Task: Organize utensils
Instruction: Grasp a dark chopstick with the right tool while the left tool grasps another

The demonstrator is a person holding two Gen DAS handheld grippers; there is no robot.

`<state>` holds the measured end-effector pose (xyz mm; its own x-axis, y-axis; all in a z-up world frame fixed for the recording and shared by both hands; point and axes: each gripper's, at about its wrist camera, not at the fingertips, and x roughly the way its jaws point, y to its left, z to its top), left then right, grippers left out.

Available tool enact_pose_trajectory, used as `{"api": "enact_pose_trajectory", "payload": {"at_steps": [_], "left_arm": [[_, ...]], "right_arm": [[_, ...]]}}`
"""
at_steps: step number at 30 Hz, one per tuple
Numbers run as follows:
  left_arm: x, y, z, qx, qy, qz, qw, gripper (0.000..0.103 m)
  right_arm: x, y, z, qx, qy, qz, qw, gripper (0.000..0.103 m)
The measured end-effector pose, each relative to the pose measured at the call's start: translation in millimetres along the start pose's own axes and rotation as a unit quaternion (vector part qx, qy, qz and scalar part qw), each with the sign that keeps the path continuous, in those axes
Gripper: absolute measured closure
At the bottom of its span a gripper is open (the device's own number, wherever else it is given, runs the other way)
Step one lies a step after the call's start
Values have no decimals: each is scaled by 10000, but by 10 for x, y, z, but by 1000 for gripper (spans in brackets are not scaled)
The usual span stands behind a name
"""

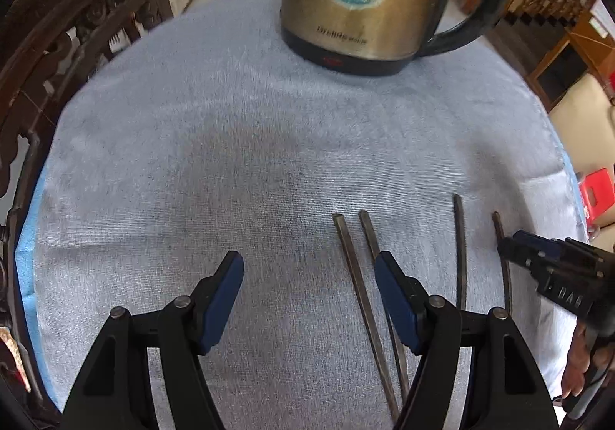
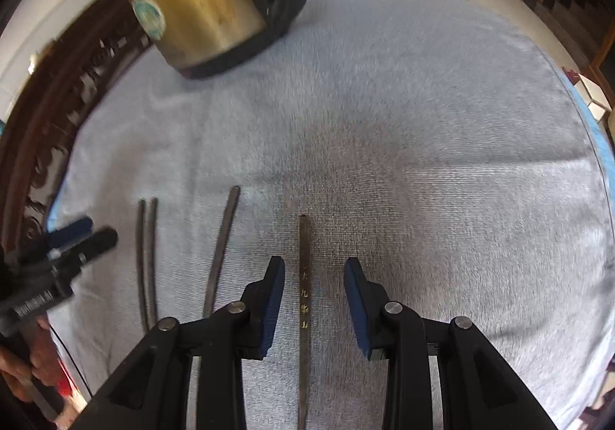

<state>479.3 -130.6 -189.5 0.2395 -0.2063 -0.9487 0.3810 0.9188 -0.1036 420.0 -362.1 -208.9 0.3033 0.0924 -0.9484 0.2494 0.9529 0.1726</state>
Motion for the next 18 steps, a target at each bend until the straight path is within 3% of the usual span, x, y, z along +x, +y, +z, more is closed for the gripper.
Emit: {"api": "enact_pose_trajectory", "payload": {"at_steps": [9, 18], "left_arm": [[265, -19, 268, -362, 939, 102, 9949, 32], [453, -68, 417, -721, 1497, 157, 9860, 37]], "right_arm": [[101, 253, 166, -578, 376, -607, 9958, 70], [104, 230, 212, -615, 482, -634, 9949, 83]]}}
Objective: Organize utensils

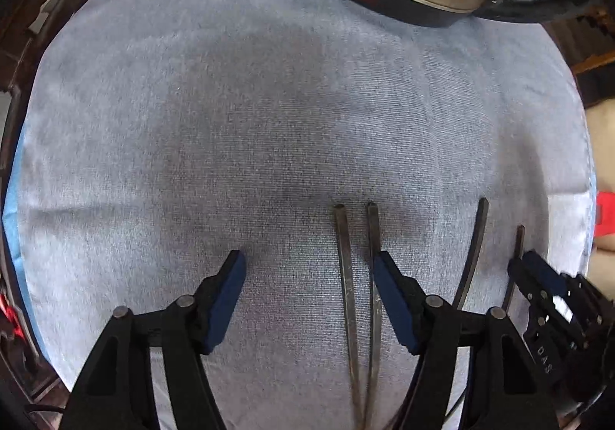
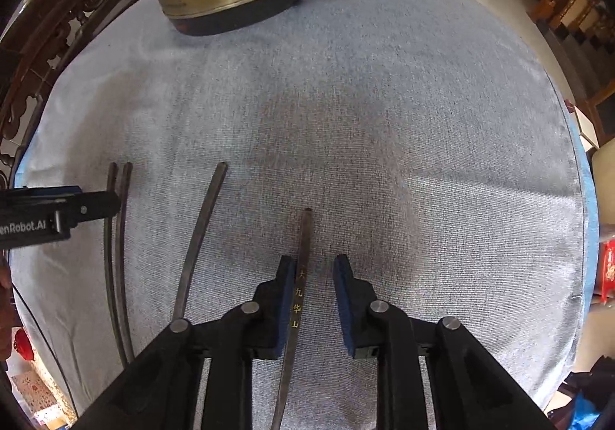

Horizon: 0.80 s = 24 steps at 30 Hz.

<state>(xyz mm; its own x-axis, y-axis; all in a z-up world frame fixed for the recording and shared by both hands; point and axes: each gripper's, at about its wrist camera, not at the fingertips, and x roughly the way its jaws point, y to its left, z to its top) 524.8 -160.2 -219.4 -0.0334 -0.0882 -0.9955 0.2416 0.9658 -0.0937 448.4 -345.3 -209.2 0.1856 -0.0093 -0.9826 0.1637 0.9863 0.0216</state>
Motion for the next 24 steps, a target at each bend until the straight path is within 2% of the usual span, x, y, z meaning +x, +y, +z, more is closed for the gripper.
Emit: {"api": "enact_pose_trajectory", "payload": {"at_steps": [2, 4, 7, 9, 14, 17, 24], "left_arm": [[-23, -69, 20, 46, 13, -68, 10000, 50], [-35, -143, 24, 47, 46, -240, 9997, 74], [-5, -262, 15, 185, 122, -365, 9991, 86], [-25, -275, 29, 203, 23, -295, 9994, 89], [-59, -125, -49, 186, -99, -535, 9983, 92], [-80, -127, -163, 322, -204, -390, 9985, 92], [-84, -65, -345, 350, -5, -365, 9987, 91]], "right_arm": [[-7, -50, -49, -20, 6, -4, 10000, 85], [-6, -104, -91, -14, -19, 20, 10000, 85], [3, -162, -135, 45, -48, 95, 9999, 87], [-19, -230, -169, 68, -45, 122, 9999, 89], [-27, -309, -274, 117, 1, 227, 9997, 94], [-36, -364, -360, 174, 23, 288, 9994, 95], [-101, -479, -577, 306, 69, 394, 9987, 95]]}}
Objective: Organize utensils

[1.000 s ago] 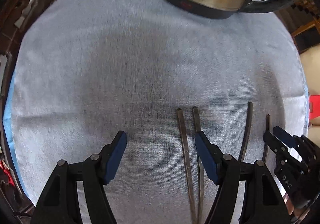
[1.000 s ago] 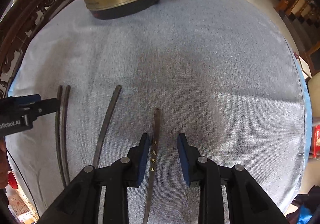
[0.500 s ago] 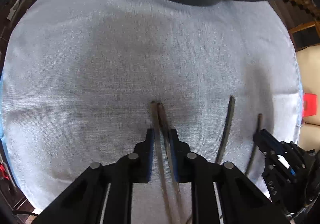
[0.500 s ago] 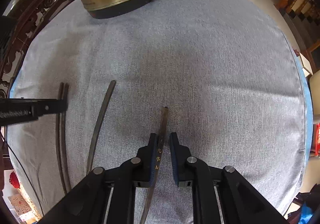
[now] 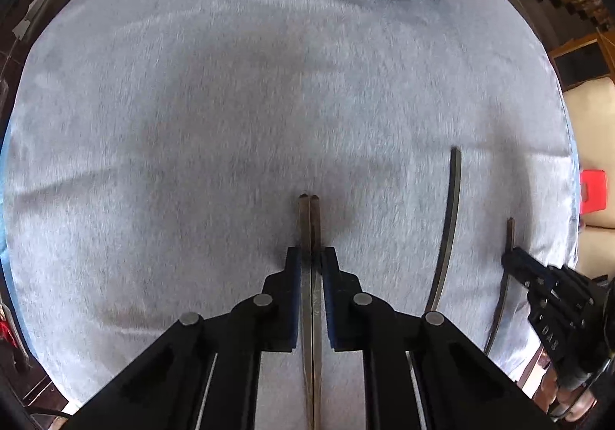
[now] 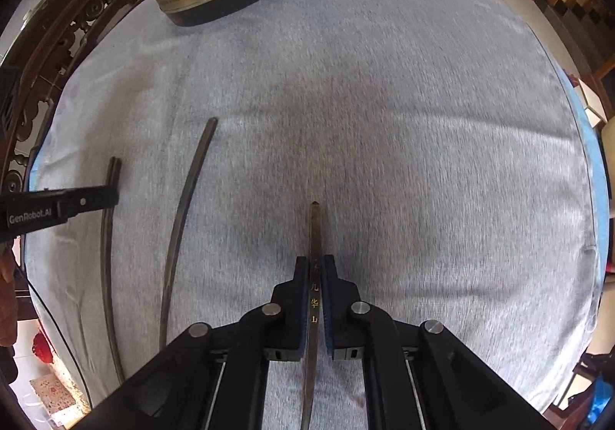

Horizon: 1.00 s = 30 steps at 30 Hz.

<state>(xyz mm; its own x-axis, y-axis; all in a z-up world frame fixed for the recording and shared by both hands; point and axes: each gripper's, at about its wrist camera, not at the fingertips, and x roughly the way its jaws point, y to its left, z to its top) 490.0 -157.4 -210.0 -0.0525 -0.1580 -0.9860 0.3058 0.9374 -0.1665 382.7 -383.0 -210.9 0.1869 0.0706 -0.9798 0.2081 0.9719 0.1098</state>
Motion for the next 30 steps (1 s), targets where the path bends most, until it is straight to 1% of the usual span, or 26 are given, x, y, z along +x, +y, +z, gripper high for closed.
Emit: {"api": "enact_pose_trajectory", "payload": {"at_steps": [3, 7, 9, 12, 13, 16, 17, 21, 23, 24, 25, 26, 30], "left_arm": [[-48, 119, -98, -73, 13, -111, 9999, 91], [-201, 244, -129, -101, -184, -236, 9995, 91], [-252, 302, -92, -62, -229, -163, 9996, 91], [-224, 324, -55, -7, -171, -57, 9998, 91], [-85, 194, -50, -13, -149, -54, 9999, 91], [-11, 174, -30, -34, -124, -134, 9998, 91], [-7, 165, -33, -18, -139, -140, 9998, 91], [78, 150, -39, 46, -229, -36, 9997, 91], [87, 28, -24, 87, -260, 36, 9996, 91], [91, 3, -24, 129, -276, 29, 9995, 90], [138, -37, -24, 159, -193, 33, 9997, 88], [141, -58, -34, 170, -266, 66, 9995, 88], [160, -58, -70, 194, -160, 126, 9996, 88]], "right_arm": [[-19, -52, -62, 39, 0, 34, 10000, 95], [-50, -136, -141, 91, -19, 114, 9999, 95], [-77, -149, -141, 71, -12, 105, 9999, 95], [-82, -165, -155, 47, -8, 81, 10000, 95], [-68, -151, -153, 41, -7, 77, 10000, 95], [-31, -82, -82, 18, -9, 74, 10000, 95], [-7, -36, -4, 9, -8, 72, 10000, 95], [2, -7, 15, -11, -22, 52, 10000, 95], [9, 9, 30, -14, -23, 32, 10000, 95], [8, 15, 31, -25, -28, 23, 10000, 95], [7, 18, 31, -27, -34, 26, 10000, 95], [20, 26, 36, -17, -37, 35, 10000, 94], [28, 17, 34, -5, -53, 63, 10000, 94]]}}
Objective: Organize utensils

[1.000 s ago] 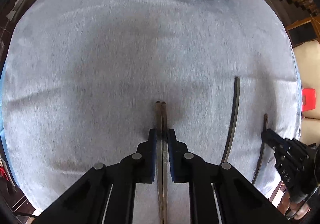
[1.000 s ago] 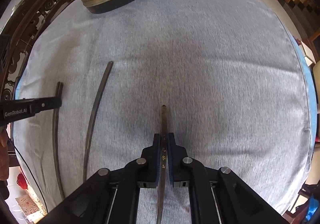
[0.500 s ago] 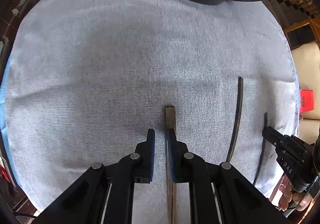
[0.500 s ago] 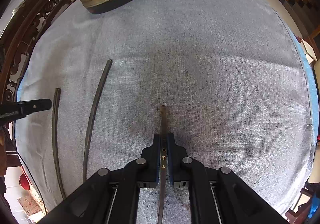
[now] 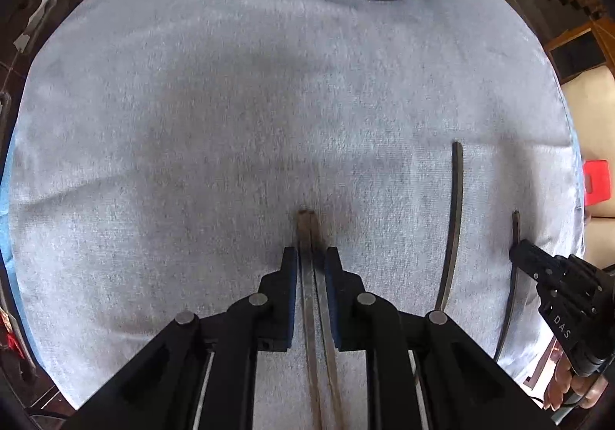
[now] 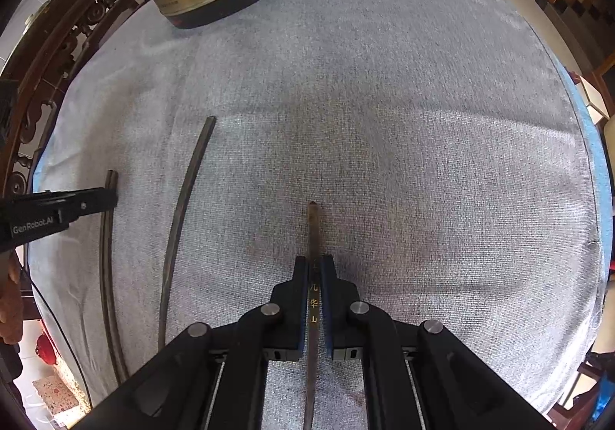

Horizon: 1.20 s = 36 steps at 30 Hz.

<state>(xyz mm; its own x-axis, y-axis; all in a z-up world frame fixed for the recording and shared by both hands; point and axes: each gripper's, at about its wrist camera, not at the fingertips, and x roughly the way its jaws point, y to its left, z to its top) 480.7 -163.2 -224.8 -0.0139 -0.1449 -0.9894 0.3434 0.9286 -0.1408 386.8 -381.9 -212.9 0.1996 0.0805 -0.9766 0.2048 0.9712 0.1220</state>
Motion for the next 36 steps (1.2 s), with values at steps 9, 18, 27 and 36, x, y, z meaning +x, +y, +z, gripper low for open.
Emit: {"api": "enact_pose_trajectory", "payload": {"at_steps": [9, 18, 27, 36], "left_arm": [[9, 264, -153, -214, 96, -440, 9988, 88], [-60, 545, -270, -257, 50, -400, 9989, 88], [-78, 354, -181, -147, -51, -247, 9996, 87], [-188, 303, -118, -184, -94, -276, 9994, 83]], "right_arm": [[15, 51, -28, -107, 29, -74, 9999, 94], [43, 117, -22, -155, 7, -133, 9998, 94], [47, 103, -6, -147, -3, -98, 9998, 94], [51, 97, 37, -158, -28, -125, 9998, 94]]}}
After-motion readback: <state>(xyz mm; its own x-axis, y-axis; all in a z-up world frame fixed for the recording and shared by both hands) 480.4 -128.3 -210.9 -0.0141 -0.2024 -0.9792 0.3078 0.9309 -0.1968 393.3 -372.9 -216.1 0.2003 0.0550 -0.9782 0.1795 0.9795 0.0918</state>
